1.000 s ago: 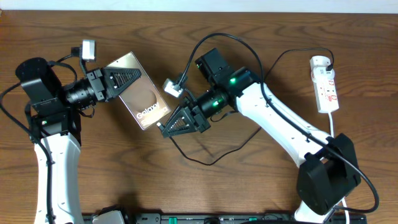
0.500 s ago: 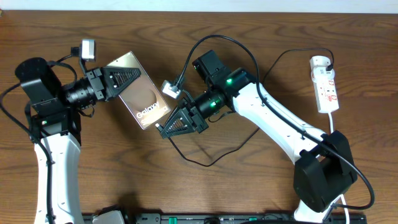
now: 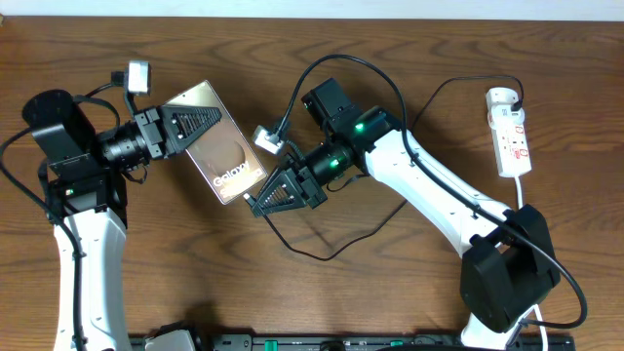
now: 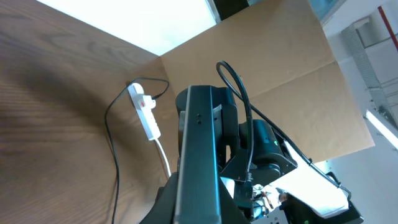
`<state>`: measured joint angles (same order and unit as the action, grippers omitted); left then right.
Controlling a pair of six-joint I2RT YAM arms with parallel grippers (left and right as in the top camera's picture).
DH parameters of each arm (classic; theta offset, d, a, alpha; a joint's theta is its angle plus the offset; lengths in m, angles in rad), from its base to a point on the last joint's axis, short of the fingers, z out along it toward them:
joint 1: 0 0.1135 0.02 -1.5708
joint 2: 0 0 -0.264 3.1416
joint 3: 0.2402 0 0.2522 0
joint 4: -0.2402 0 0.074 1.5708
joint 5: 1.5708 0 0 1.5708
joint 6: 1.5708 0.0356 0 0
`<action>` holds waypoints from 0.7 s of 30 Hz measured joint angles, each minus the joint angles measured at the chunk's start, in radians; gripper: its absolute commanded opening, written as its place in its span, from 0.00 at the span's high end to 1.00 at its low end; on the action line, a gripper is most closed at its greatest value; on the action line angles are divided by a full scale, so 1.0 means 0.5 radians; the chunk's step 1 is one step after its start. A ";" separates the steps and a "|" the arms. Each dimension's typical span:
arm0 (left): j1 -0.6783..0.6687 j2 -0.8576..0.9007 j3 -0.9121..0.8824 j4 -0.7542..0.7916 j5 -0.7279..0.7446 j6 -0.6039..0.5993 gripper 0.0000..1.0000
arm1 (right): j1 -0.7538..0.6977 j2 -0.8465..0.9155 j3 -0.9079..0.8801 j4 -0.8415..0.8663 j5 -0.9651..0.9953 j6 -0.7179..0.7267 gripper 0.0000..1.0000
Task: Plug charger to phone and switch on socket
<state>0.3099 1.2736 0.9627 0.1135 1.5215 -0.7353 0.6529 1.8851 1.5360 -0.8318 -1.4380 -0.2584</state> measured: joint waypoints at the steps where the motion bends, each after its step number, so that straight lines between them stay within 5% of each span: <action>1: 0.000 0.000 0.000 -0.001 0.001 0.006 0.93 | 0.000 0.000 0.000 0.000 -0.004 0.000 0.99; 21: 0.000 0.000 0.000 0.001 0.034 0.016 0.93 | -0.029 0.000 0.000 0.015 -0.019 0.000 0.99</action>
<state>0.3099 1.2736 0.9627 0.1139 1.5383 -0.7273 0.6384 1.8851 1.5360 -0.8242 -1.4475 -0.2584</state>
